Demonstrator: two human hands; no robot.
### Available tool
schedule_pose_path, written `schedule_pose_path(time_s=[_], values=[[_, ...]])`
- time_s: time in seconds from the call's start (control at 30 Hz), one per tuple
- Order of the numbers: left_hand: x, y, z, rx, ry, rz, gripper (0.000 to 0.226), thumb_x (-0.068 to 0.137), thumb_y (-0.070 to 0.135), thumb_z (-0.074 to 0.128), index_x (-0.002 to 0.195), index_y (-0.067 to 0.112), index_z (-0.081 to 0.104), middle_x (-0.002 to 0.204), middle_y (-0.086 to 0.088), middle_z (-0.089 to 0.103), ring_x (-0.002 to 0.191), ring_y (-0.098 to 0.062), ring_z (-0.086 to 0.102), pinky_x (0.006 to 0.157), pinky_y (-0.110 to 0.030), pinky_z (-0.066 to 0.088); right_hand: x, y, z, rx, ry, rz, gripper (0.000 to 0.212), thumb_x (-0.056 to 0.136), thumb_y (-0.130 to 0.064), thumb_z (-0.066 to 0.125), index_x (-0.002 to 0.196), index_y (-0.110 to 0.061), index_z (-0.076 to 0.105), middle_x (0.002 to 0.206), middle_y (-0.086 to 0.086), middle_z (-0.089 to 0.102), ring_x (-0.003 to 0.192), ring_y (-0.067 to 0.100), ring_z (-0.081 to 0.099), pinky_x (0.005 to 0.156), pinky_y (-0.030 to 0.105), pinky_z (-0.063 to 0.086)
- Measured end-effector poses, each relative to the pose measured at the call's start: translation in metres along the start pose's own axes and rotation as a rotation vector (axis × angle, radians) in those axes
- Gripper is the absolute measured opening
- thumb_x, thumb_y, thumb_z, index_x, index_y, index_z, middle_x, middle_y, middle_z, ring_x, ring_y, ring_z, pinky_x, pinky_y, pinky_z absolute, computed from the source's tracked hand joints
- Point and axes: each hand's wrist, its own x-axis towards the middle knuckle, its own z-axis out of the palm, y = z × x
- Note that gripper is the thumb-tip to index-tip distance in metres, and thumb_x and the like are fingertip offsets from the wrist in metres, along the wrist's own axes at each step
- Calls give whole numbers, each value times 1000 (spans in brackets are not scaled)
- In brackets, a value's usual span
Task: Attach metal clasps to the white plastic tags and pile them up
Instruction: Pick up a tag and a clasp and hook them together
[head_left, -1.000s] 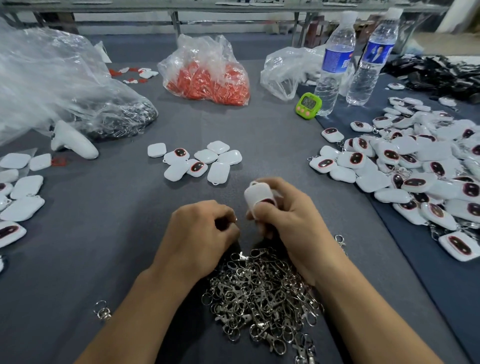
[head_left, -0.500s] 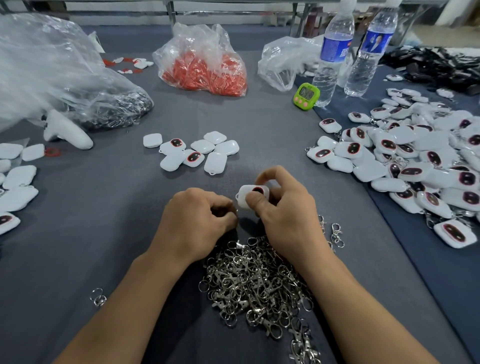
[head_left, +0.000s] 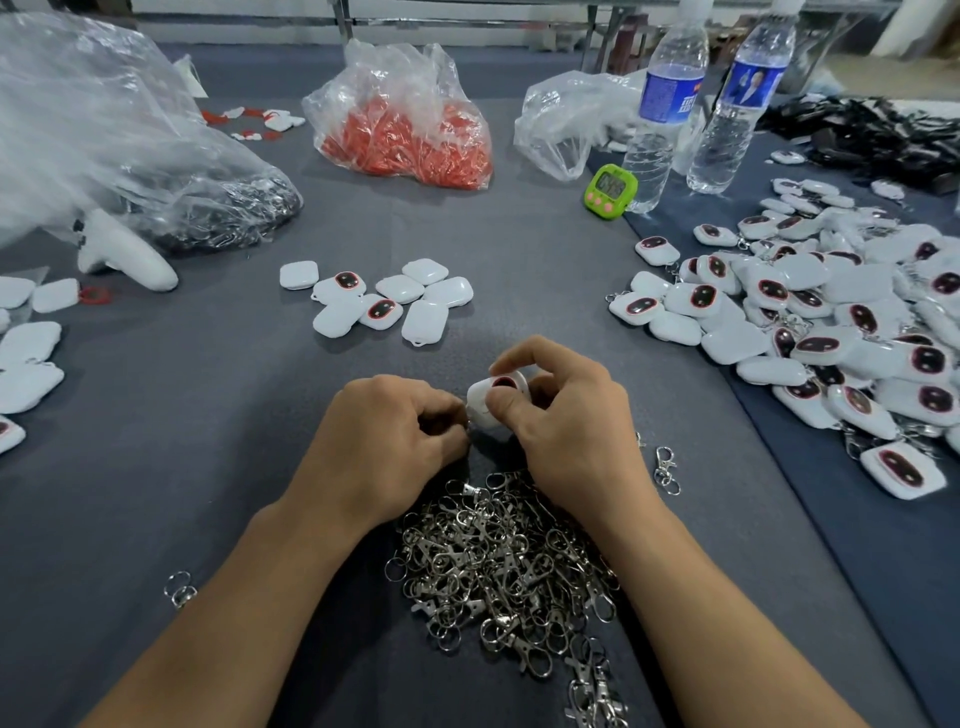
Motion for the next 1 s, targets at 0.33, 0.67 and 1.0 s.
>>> schedule_pose_path(time_s=[0.33,0.67,1.0], values=[[-1,2,1,19,44,21,16,72,41,64,79,33,76,63,12,63,70,-7,58,58,-11,35,5,1,-5,-50,-55,-11,12,88,-23,77,86,-34,71,53,-8,54,49,7,44,48,15,34],[-3,5,2,74,114,-4,7,74,29,83,79,32,79,65,13,67,65,-6,58,60,-13,38,2,0,-5,-64,-107,-39,8,89,-24,75,87,-31,71,61,1,65,49,5,46,47,14,37],[0,10,3,-222,80,2,14,86,27,79,93,38,80,71,27,70,66,7,64,61,-5,40,9,-8,-15,544,-100,261,18,96,1,60,86,-9,71,58,4,63,39,9,48,36,18,32]])
